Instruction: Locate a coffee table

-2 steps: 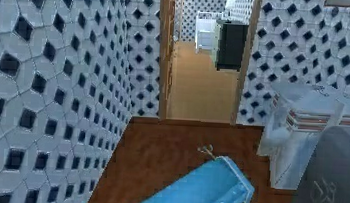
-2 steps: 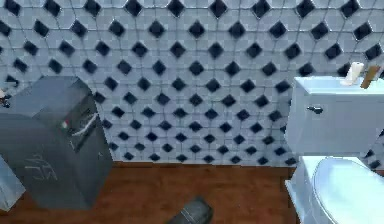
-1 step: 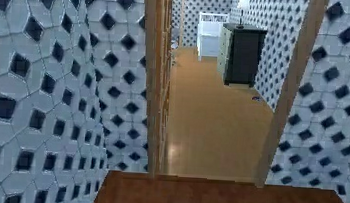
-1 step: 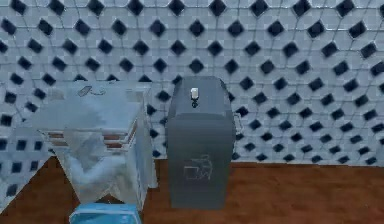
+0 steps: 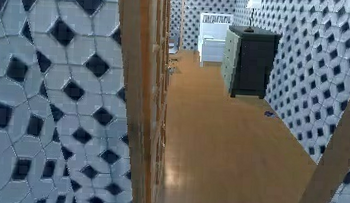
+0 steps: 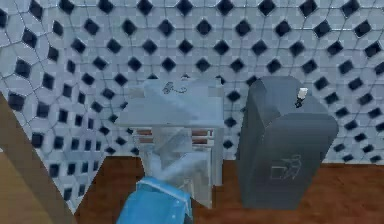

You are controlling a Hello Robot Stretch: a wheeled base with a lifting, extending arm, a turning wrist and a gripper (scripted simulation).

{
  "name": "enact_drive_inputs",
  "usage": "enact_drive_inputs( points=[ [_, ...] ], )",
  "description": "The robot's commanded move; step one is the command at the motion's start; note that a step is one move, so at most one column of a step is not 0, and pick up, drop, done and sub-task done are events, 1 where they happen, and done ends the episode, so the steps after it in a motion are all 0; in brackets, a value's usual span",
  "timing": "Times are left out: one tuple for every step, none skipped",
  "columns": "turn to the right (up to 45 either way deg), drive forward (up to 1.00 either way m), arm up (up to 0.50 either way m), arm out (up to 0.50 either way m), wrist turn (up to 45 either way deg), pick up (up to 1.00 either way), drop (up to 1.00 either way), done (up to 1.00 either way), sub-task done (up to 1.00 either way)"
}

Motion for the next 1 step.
enact_drive_inputs(
  points=[
    [9.0, 0.0, 0.0, 0.0, 0.0, 0.0, 0.0, 0.0, 0.0]
  ],
)
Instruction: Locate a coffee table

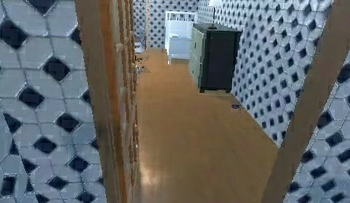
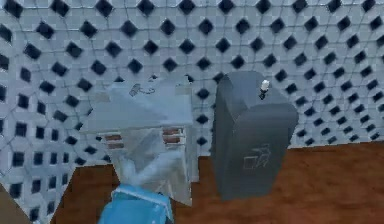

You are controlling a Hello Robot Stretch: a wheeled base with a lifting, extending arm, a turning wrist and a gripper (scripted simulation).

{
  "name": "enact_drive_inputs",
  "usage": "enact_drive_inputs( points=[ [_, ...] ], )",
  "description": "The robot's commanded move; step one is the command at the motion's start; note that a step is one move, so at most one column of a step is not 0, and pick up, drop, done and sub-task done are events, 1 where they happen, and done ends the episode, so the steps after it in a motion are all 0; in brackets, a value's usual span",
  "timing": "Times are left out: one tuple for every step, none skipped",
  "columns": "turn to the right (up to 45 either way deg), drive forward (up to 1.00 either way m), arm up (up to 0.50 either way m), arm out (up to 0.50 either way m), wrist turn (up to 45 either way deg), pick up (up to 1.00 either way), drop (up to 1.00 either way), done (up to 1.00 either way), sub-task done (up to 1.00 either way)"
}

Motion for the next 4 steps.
enact_drive_inputs(
  points=[
    [0.0, 0.3, 0.0, 0.0, 0.0, 0.0, 0.0, 0.0, 0.0],
    [0.0, 0.45, 0.0, 0.0, 0.0, 0.0, 0.0, 0.0, 0.0],
    [-3.0, 0.0, 0.0, 0.0, 0.0, 0.0, 0.0, 0.0, 0.0],
    [3.0, 0.0, 0.0, 0.0, 0.0, 0.0, 0.0, 0.0, 0.0]
  ],
)
